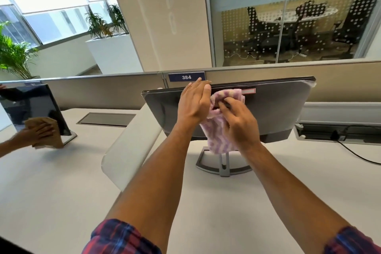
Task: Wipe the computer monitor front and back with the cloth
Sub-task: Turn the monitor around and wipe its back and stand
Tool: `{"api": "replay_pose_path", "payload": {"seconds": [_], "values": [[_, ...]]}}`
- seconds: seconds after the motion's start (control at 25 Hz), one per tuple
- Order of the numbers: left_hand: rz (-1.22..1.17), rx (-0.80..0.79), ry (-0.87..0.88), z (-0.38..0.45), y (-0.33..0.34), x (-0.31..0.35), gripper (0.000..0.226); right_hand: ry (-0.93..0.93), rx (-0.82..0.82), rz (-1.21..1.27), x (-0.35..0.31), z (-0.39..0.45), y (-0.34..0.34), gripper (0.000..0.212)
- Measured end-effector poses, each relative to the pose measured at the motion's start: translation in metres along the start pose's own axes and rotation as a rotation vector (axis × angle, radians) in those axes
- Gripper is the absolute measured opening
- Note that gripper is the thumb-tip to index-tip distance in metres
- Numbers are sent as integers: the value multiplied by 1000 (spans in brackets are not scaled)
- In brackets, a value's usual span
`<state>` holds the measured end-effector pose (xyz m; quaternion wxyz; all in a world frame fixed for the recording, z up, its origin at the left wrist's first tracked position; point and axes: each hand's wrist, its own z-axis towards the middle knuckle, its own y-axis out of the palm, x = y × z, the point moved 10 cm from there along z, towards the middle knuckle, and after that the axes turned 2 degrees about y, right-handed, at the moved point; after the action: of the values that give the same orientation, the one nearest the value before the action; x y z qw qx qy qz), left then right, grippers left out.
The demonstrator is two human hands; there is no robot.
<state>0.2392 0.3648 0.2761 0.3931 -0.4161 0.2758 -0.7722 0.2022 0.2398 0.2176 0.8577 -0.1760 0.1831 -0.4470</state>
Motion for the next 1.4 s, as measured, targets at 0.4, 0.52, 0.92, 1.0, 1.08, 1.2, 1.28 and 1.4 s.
{"api": "replay_pose_path", "payload": {"seconds": [0.4, 0.52, 0.92, 1.0, 1.08, 1.2, 1.28, 1.4], "values": [[-138, -173, -138, 1, -3, -7, 46, -119, -105, -318, 1, -11, 26, 78], [-153, -210, -154, 0, -2, -9, 46, 16, -8, -271, 26, -16, 2, 66], [-157, -139, -175, 2, -9, -4, 60, 75, 48, -333, 41, 3, -32, 54], [-84, -153, -198, 6, -10, 2, 55, 88, 19, -250, 36, 3, -26, 52], [-73, -200, -216, 7, -3, 17, 48, 117, -16, -169, 27, 4, -20, 52], [-100, -207, -154, 4, 13, 42, 45, 86, -106, -152, 8, 3, -2, 64], [-76, -160, -104, 5, 15, 47, 45, -10, -207, -218, 0, 1, 19, 69], [-93, -179, -113, 7, 12, 46, 45, -217, -245, -352, 6, 1, 36, 77]]}}
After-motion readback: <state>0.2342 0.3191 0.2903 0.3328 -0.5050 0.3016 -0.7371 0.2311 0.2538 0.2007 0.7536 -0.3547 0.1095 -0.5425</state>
